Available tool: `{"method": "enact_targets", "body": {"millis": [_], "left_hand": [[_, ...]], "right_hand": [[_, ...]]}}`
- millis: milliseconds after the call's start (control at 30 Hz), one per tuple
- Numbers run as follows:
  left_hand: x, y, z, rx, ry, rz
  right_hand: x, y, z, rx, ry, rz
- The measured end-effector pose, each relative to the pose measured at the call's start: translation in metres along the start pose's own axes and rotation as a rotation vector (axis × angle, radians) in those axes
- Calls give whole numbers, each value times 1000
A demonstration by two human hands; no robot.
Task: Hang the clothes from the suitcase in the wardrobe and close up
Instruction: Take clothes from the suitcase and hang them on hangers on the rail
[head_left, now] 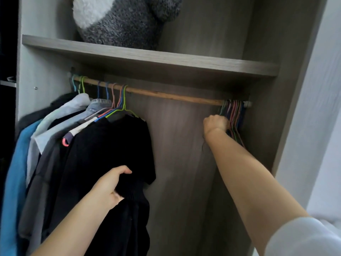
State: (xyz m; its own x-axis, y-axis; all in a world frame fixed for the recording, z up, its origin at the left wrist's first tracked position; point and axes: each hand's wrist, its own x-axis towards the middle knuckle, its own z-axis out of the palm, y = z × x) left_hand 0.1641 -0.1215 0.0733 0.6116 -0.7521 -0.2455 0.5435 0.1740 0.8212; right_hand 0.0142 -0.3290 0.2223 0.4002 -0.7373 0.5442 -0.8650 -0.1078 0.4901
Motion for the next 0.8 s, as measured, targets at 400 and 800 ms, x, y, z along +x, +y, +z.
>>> {"method": "enact_targets", "body": {"millis": [400, 800], "left_hand": [[-9, -5, -34, 96, 80, 12], [-33, -12, -73, 230, 209, 150]], "right_hand": [[11, -8, -27, 1018, -64, 270], [-78, -122, 7, 1947, -30, 472]]}}
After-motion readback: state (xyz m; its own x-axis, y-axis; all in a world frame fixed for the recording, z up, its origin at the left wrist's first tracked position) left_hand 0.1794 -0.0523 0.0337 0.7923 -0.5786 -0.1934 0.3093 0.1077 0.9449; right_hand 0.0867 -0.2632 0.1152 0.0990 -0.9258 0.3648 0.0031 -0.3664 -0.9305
